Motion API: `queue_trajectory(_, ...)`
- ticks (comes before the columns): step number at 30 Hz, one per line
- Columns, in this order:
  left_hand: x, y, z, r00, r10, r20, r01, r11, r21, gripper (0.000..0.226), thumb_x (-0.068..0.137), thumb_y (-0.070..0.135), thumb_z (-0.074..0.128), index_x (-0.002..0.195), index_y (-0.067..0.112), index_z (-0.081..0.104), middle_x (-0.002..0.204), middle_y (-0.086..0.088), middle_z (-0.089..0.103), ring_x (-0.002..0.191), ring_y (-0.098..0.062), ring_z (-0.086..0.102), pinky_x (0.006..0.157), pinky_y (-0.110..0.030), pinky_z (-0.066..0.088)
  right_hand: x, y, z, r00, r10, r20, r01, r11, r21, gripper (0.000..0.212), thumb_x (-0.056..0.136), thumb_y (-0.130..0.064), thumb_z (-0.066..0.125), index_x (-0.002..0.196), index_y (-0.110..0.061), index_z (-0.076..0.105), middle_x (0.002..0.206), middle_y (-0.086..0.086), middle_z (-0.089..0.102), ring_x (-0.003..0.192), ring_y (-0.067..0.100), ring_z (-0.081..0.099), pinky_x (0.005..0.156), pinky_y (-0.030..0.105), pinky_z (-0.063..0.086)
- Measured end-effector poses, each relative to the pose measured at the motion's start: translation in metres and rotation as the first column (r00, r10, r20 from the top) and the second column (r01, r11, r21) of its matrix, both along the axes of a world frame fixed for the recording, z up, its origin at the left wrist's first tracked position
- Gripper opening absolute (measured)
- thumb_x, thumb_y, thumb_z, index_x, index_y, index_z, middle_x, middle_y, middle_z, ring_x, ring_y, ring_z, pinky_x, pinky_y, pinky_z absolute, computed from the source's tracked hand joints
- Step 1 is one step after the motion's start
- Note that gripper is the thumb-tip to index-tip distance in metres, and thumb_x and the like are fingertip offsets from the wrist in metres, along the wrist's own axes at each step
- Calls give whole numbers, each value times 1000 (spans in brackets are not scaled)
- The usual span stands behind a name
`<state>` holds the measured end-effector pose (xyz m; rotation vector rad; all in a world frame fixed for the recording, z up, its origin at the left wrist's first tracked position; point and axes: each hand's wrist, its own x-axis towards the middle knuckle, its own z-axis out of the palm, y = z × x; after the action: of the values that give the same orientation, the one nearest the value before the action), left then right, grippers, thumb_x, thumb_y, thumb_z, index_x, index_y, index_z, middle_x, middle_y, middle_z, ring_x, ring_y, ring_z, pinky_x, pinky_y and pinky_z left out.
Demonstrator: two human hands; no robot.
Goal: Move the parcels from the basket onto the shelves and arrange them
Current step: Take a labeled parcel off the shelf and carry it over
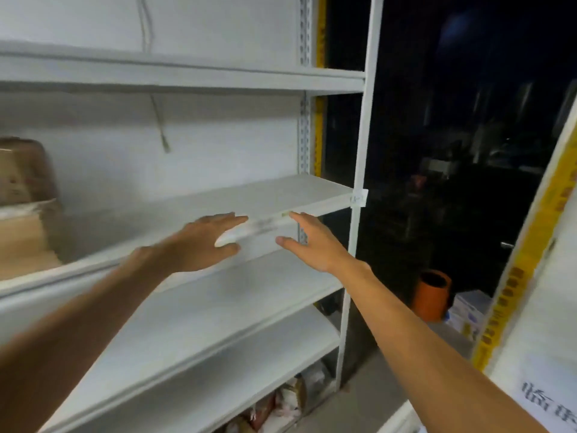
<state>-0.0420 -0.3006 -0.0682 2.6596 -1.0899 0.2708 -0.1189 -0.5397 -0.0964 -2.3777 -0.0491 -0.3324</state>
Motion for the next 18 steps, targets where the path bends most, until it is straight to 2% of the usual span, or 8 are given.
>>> queue_trajectory(4,-3,101,28,990,128,58,-127,992,-17,64,93,34,59,149,25,30,155,-3,31,142,-18,29,114,-25,16,29,78,28,995,99,22,-98,995,-36,74,90,-55,58,153,-29,27,162,3,18,149,21,15,118,34,15)
queue_trajectory(11,-25,257,46,928,352,124,-356,935,5,63,93,36,58,148,27,30,155,-3,32,142,-23,31,118,-40,20,60,229,66,945,317,76,-310,946,-96,76,89,-56,58,153,-27,28,162,3,18,150,16,13,119,33,13)
queue_trajectory(14,-35,307,53,916,377,135,-384,923,24,63,93,35,57,149,28,29,155,0,30,142,-20,28,117,-37,21,71,277,73,912,403,82,-393,912,-115,75,91,-55,56,153,-26,26,162,1,18,149,15,13,117,32,15)
queue_trajectory(18,-48,362,63,873,479,93,-480,877,-17,60,94,30,57,148,30,31,154,2,31,140,-20,31,113,-38,28,83,324,74,891,448,69,-441,892,-96,73,92,-54,55,153,-28,24,162,-2,18,148,19,19,117,38,22)
